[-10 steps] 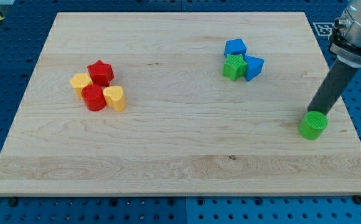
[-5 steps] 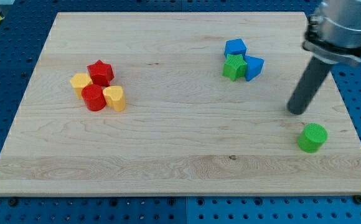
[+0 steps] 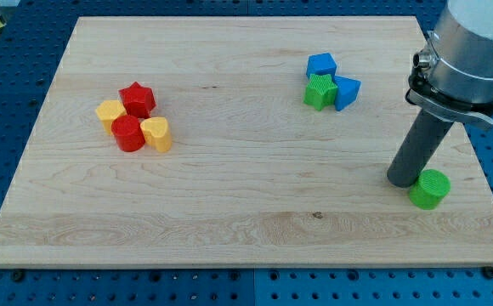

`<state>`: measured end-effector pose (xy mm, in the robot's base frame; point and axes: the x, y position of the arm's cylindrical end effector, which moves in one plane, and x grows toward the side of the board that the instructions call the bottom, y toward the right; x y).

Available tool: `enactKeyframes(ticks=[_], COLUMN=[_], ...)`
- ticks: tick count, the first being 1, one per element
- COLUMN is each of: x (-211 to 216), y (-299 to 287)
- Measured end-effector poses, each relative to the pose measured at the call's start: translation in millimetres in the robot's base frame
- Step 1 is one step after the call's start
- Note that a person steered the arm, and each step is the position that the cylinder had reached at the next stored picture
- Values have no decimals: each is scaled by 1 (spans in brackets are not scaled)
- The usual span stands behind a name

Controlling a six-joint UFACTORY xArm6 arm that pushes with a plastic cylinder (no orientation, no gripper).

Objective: Place the green circle to the bottom right side of the board

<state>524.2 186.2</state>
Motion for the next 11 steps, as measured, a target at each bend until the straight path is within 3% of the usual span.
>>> enactKeyframes(ticks=[3, 5, 11], x=[7, -22, 0], y=[4, -2, 12])
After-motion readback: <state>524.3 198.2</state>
